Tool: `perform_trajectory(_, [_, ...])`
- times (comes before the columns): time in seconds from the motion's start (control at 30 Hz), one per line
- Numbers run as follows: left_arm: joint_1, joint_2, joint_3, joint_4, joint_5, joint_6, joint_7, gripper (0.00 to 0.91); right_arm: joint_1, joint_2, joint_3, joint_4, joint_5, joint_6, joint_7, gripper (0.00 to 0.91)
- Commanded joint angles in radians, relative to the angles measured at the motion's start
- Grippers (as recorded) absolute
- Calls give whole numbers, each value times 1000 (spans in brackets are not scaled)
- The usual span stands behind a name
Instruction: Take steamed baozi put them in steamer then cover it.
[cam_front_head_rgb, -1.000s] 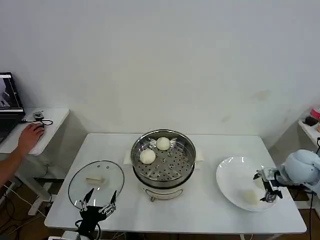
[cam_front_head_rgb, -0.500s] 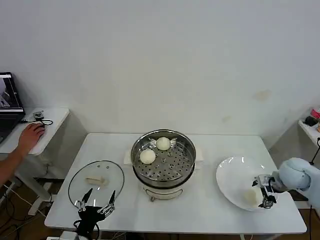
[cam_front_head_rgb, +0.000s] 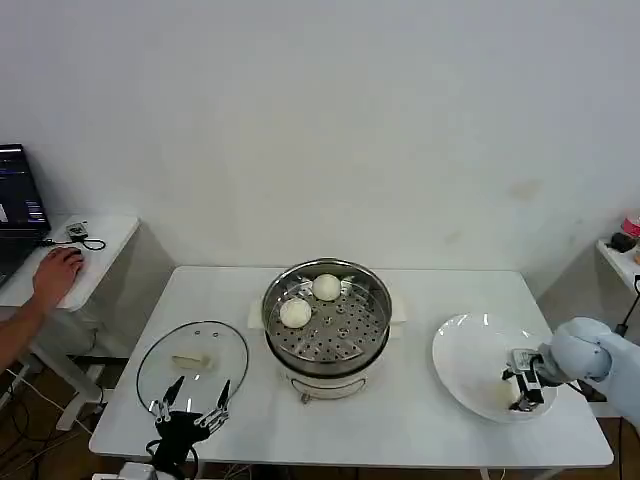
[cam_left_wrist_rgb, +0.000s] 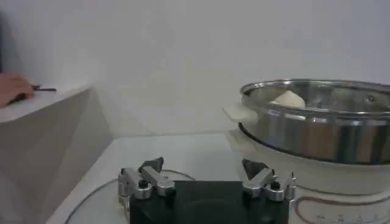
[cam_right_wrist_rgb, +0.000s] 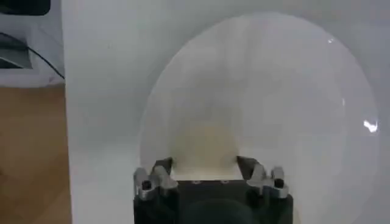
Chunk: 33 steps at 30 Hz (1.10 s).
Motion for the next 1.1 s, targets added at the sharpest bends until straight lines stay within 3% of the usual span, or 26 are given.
perform_trajectory(0.03, [0,0,1,-1,0,0,0,907,17,7,0,-13,4,-4,-4,584])
perform_trajectory(0.23, [0,7,-11,-6,-5,0,-1,907,168,-22,-53,31,54,6,-32,584])
perform_trajectory(0.33, [-3,10,-19,-5,-9,1,-1,907,342,-24,-134,50,92,11,-51,584])
perform_trajectory(0.47, [-8,8,-16,-8,-9,2,-1,907,514,0,-137,77,172,1,-66,584])
perform_trajectory(0.73, [-13,2,-14,-18,-6,5,-1,907,910,159,-380,99,267,-15,-81,595])
perform_trajectory(1.1, [-20,-14,-15,-25,1,10,-2,907,1010,422,-512,187,319,-19,-79,595])
